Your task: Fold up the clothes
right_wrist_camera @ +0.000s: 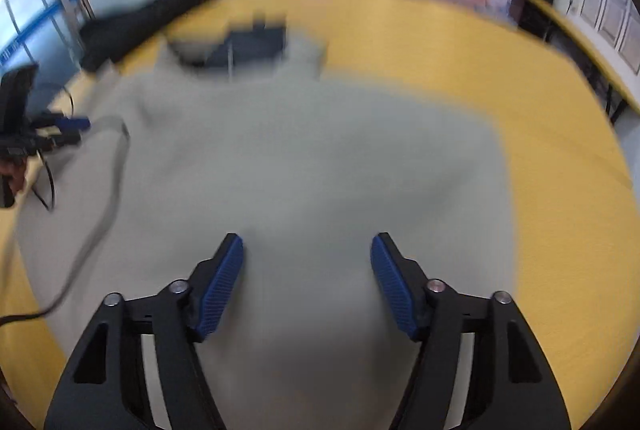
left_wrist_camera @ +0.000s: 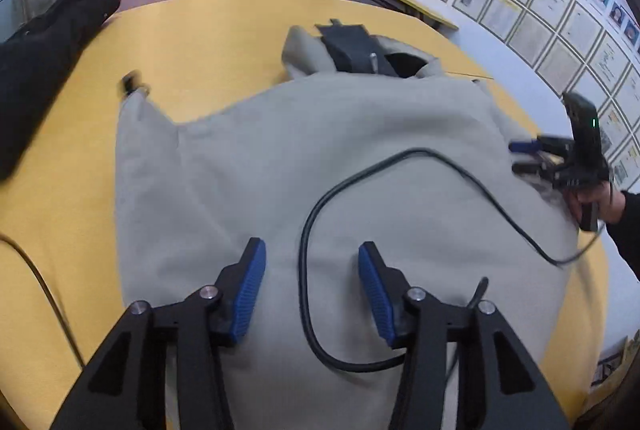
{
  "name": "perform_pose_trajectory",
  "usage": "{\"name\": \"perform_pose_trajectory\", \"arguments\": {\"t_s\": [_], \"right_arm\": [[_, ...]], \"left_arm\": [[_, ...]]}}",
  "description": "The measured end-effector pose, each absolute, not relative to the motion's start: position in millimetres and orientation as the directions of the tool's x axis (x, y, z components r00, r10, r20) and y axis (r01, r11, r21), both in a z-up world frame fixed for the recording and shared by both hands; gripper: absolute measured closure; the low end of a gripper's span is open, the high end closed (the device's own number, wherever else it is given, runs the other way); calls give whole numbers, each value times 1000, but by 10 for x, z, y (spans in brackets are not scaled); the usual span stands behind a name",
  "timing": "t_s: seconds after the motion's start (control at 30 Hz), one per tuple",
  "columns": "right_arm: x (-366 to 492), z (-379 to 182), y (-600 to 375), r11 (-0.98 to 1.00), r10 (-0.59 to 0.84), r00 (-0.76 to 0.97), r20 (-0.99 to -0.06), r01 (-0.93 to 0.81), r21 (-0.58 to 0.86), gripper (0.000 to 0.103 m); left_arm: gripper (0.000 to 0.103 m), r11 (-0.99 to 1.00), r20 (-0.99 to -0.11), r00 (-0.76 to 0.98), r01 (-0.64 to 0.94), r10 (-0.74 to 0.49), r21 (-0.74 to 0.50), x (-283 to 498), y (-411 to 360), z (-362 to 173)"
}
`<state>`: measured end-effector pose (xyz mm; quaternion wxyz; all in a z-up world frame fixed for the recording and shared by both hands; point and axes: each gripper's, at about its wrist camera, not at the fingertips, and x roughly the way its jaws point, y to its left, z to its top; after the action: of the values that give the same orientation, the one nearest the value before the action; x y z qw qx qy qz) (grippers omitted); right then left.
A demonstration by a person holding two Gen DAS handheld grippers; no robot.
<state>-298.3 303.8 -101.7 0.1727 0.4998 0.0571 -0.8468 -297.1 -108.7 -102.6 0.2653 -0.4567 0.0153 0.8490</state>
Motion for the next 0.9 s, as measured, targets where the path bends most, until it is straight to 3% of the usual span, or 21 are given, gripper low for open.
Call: {"name": "perform_pose_trajectory", "arguments": {"t_s": [0.13,0.43,0.57,0.63,0.67,0.73,0.9], "right_arm": [[-2670,-1108,3013,-936,-213,-484,-849,351,35,33],[-1455,-1065,3149,-940,-208,-462,-862,338,46,31],[-1032,-929,3172,-934,-225,-411,-883,350,75,33],[-1087,-719,3228,-926,-283,-433,-856,357,125,33],[-1152,-612,3257,-918,-319,-448,-835,366,154,31],[-1385,-540,3262,-904,-358,-441,-823,385,186,20],[-1923,-956,3221,-931,-277,-399,-874,335,142,22]], "left_arm": [[55,-831,-789,-424,-525,445,-187,-2840,-1054,-1024],[55,-825,-778,-410,-514,476,-235,-2664,-1208,-1094],[52,-828,-796,-381,-504,470,-247,-2585,-1174,-888],[49,-815,-775,-406,-532,485,-231,-2703,-1111,-639],[42,-807,-755,-428,-547,497,-222,-2810,-1084,-539],[32,-799,-721,-465,-565,514,-204,-3030,-1033,-396],[32,-818,-800,-383,-533,462,-217,-3445,-925,-858]]}}
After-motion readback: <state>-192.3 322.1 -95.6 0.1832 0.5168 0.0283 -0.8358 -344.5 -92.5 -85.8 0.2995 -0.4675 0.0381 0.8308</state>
